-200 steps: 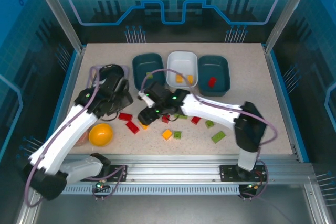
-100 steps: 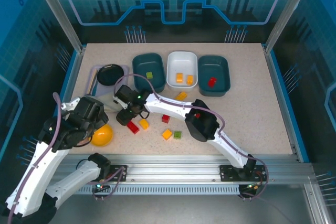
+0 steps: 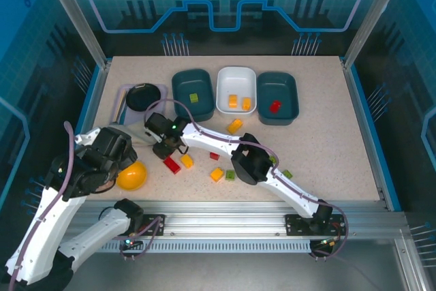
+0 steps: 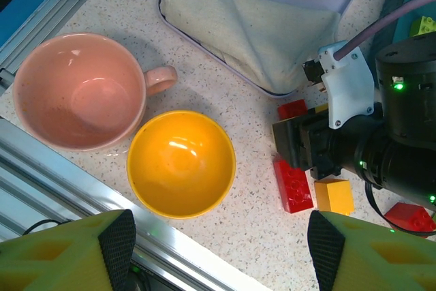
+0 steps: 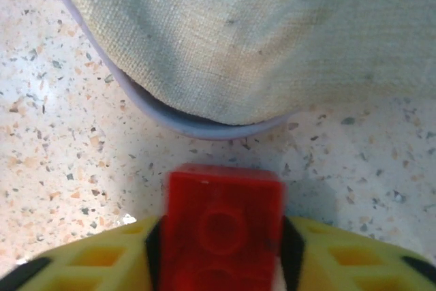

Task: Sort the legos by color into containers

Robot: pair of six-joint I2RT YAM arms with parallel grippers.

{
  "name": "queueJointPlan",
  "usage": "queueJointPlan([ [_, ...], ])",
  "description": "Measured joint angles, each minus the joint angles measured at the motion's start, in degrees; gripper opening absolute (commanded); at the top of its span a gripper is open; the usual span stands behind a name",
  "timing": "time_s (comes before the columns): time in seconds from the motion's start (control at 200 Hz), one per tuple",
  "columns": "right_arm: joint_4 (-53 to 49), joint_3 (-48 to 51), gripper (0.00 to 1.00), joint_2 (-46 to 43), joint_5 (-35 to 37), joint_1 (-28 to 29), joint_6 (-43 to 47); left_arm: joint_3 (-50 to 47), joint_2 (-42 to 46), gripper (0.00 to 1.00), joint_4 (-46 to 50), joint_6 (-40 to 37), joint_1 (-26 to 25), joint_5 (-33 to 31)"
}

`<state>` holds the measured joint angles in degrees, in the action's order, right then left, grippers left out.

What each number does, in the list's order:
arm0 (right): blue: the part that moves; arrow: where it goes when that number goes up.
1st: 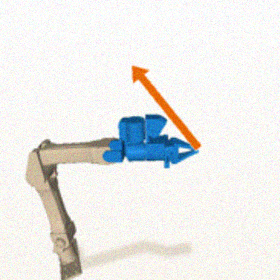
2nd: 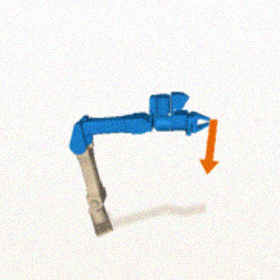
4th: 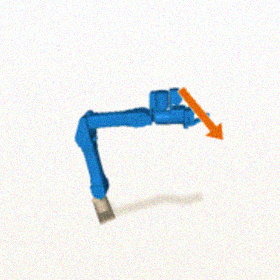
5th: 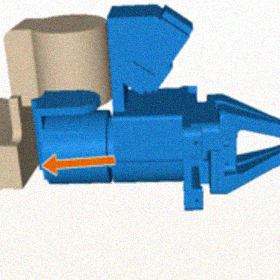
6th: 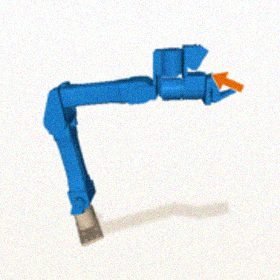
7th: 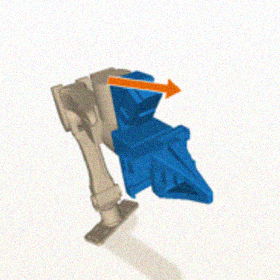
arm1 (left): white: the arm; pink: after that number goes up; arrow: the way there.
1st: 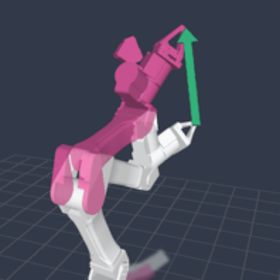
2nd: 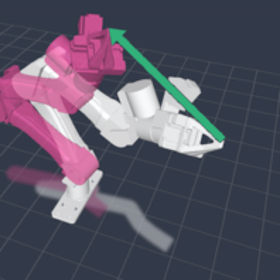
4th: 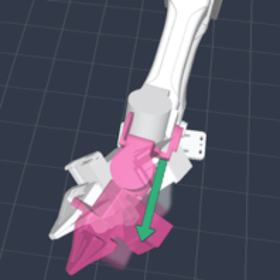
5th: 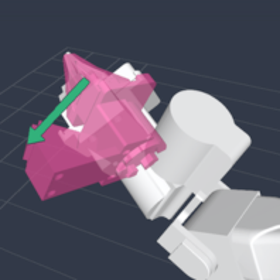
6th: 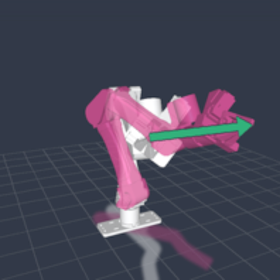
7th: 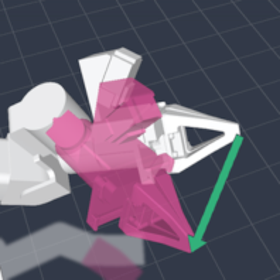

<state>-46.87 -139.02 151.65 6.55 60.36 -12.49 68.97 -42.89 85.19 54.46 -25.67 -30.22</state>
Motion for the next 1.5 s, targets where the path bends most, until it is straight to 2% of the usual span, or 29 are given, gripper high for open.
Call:
queueJointPlan([
  [0.16,-0.2,0.0,0.29,-0.1,1.2,0.1,-0.2,0.0,0.0,0.7,-0.7,-0.6,0.0,0.0],
  [0.29,0.6,4.5,0.26,-2.8,2.3,-0.2,-1.0,-0.6,0.0,0.7,-3.5,-2.0,0.0,1.8],
  [0.52,2.1,21.6,0.25,-17.2,3.1,-4.4,-3.3,-6.1,-3.1,0.7,-16.3,-6.5,0.0,13.4],
  [0.69,5.0,35.1,0.24,-34.6,3.8,-13.9,-6.4,-6.9,-13.9,0.69,-29.2,-8.7,-1.0,23.2],
  [0.785,5.5,41.2,0.25,-43.0,4.1,-22.9,-8.7,-6.5,-21.2,0.69,-35.7,-9.6,-2.6,26.4],
  [0.875,4.9,44.9,0.25,-46.9,5.5,-32.1,-10.6,-4.2,-28.5,0.69,-40.0,-9.9,-4.1,28.6],
  [1.015,1.9,45.8,0.25,-45.9,7.0,-42.9,-13.1,1.9,-37.8,0.69,-45.2,-10.1,-5.7,30.5],
  [1.135,-1.8,42.7,0.25,-40.7,7.9,-48.2,-14.6,6.5,-43.7,0.68,-47.7,-10.5,-6.5,31.6],
  [1.32,-6.8,34.9,0.25,-29.7,9.0,-49.6,-17.2,9.8,-48.2,0.68,-48.5,-11.0,-7.1,32.2],
  [1.501,-10.6,33.5,0.25,-26.3,11.2,-49.5,-20.2,10.0,-48.7,0.68,-48.5,-11.0,-7.2,32.2],
])
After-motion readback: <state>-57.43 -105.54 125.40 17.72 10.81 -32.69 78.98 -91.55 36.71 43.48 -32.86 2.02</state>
